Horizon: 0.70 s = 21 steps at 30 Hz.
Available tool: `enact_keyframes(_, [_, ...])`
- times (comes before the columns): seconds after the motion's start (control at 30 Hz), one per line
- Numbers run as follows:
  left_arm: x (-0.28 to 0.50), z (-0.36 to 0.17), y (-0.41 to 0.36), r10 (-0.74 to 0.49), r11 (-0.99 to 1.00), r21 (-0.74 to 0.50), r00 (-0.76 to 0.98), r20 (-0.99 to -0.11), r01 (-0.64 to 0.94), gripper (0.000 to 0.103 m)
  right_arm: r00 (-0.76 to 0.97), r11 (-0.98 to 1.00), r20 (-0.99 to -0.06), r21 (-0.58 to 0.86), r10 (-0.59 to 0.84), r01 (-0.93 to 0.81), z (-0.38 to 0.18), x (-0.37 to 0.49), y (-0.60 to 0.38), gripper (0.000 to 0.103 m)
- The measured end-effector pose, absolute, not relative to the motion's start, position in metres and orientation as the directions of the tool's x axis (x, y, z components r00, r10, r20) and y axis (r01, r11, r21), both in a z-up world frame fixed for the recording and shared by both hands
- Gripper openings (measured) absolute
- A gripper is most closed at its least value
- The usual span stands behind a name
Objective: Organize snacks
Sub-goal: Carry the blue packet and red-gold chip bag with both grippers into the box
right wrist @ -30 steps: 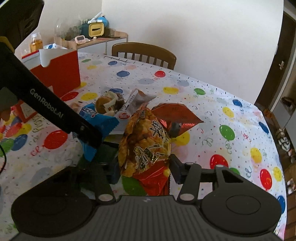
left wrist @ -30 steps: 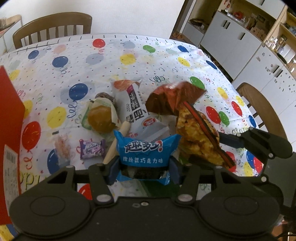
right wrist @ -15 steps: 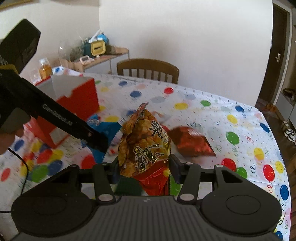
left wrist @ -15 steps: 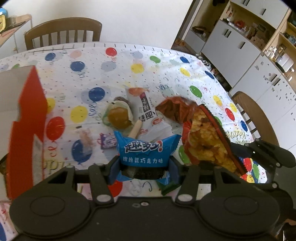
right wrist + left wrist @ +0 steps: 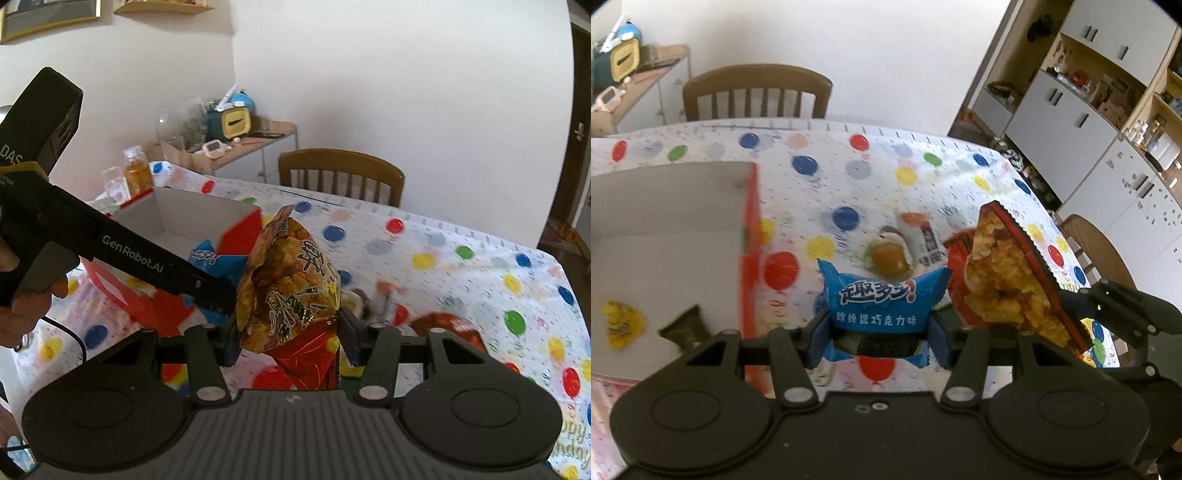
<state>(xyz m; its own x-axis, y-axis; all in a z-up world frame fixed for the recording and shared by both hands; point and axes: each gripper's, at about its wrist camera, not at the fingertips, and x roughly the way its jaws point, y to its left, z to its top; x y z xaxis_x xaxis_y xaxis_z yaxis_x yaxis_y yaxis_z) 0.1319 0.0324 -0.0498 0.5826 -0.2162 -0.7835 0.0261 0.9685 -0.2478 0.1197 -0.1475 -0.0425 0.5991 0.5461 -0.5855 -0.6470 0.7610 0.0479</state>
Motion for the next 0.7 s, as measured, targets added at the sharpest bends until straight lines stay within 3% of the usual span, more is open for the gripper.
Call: enact_keyframes(0.7, [0.110,-0.023,0.156,-0.065,0.974,-0.189,0.645,-0.761,-0.125,0.053,0.526,0.699,-0.592,0.091,0.611,-0.709,-0.030,0.133,-0.014,0.051])
